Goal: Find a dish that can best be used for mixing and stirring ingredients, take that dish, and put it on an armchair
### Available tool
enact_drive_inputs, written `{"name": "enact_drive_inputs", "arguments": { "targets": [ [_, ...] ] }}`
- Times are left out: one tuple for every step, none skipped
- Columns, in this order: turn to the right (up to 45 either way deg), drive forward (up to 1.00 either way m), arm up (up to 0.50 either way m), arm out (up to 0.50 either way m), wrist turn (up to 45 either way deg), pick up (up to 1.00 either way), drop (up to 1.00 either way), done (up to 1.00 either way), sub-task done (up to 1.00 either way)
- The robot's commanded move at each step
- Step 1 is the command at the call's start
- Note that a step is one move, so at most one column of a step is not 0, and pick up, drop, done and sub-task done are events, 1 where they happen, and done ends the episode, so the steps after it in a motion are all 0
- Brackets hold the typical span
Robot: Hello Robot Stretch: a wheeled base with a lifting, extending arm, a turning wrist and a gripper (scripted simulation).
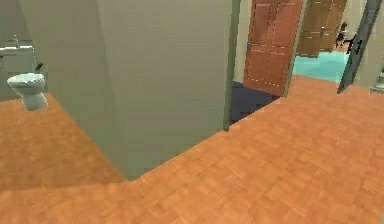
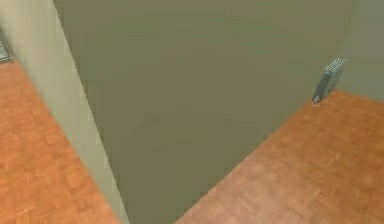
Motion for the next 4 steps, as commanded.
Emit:
{"name": "enact_drive_inputs", "arguments": {
  "targets": [
    [0.0, 0.45, 0.00, 0.00, 0.0, 0.00, 0.00, 0.00, 0.00],
    [30.0, 0.00, 0.00, 0.00, 0.0, 0.00, 0.00, 0.00, 0.00],
    [0.0, 1.00, 0.00, 0.00, 0.0, 0.00, 0.00, 0.00, 0.00],
    [0.0, 1.00, 0.00, 0.00, 0.0, 0.00, 0.00, 0.00, 0.00]
  ]
}}
